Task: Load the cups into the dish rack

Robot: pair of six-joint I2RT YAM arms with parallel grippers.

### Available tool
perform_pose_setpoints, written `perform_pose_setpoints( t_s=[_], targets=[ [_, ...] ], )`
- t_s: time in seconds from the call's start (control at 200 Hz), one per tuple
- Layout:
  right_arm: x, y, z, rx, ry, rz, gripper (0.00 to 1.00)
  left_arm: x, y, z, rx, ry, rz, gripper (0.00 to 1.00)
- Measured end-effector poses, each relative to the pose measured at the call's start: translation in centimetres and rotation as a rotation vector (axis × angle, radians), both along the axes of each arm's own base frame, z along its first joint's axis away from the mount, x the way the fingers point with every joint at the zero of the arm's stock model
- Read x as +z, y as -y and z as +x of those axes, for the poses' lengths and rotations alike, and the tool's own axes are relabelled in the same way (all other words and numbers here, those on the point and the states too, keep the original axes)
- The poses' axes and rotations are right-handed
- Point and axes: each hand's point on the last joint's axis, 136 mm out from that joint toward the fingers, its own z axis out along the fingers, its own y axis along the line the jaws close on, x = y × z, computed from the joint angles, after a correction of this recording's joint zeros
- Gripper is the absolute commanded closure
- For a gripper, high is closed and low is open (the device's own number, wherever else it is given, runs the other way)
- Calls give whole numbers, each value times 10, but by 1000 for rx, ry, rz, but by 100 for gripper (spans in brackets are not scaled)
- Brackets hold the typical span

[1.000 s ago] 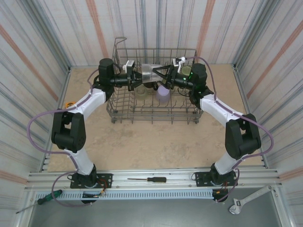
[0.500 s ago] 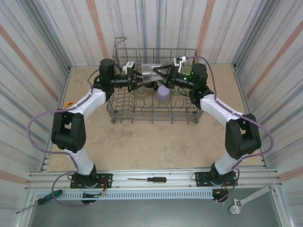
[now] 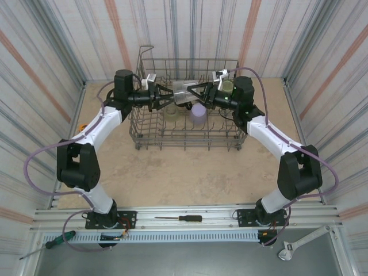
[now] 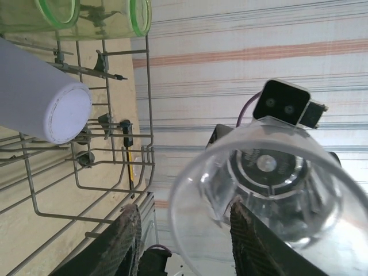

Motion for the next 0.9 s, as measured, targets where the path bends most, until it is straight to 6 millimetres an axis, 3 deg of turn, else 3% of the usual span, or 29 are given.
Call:
perform_pose_setpoints(
  t_s=[0.225, 0.581, 0.741, 0.902],
  targets=[
    [-15, -6, -3, 3, 4, -83, 77, 13, -21, 1, 52, 34, 19, 54],
    [-22, -33, -18, 45, 87, -252, 79, 58, -87, 8, 195, 158, 88, 26],
    [-39, -49, -15, 57, 106, -368, 80, 62, -132, 13, 296, 175, 115, 16],
    [-66, -68, -15, 84, 108, -488, 81, 48, -169, 17, 373, 150, 144, 14]
  ],
)
